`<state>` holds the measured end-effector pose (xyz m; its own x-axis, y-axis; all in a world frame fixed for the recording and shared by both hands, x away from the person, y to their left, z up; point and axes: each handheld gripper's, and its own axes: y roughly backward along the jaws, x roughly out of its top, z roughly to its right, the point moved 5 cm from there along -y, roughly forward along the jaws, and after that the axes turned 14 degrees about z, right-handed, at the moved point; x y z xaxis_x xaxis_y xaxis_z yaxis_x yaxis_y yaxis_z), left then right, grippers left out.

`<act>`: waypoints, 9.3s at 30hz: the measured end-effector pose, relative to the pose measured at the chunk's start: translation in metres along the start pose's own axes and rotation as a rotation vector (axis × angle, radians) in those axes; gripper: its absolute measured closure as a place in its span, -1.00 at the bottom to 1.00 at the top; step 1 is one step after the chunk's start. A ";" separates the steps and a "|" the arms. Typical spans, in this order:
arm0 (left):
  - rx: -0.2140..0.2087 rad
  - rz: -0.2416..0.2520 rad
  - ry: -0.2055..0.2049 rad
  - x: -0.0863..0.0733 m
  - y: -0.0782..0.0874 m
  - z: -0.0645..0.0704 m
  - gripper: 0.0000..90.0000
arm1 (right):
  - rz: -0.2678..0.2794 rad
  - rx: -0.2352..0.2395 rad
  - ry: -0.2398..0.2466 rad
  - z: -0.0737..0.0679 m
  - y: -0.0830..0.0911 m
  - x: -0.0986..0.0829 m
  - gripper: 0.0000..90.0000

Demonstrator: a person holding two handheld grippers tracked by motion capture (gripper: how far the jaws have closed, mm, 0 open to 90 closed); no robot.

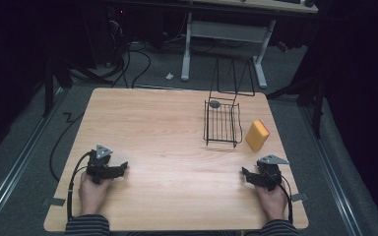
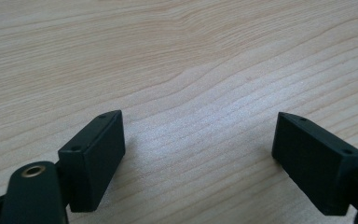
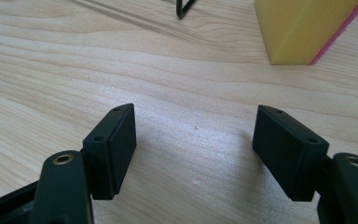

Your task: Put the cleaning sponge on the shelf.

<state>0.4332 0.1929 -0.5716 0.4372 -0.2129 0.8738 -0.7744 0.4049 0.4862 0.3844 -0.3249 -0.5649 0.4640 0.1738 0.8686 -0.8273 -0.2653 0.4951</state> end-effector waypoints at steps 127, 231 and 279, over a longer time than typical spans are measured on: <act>0.000 0.002 0.001 0.000 0.000 0.000 -0.61 | 0.239 -0.105 -0.165 0.053 -0.004 0.055 -0.52; 0.001 0.001 0.003 0.000 0.000 0.000 -0.60 | 0.332 -0.011 -0.066 0.028 0.000 0.098 0.36; 0.000 0.001 0.003 0.000 0.000 0.000 -0.60 | 0.257 0.087 0.007 -0.023 -0.049 0.142 0.36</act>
<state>0.4334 0.1932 -0.5714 0.4378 -0.2095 0.8743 -0.7750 0.4050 0.4851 0.4835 -0.2654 -0.4659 0.2399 0.0968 0.9660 -0.8874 -0.3816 0.2586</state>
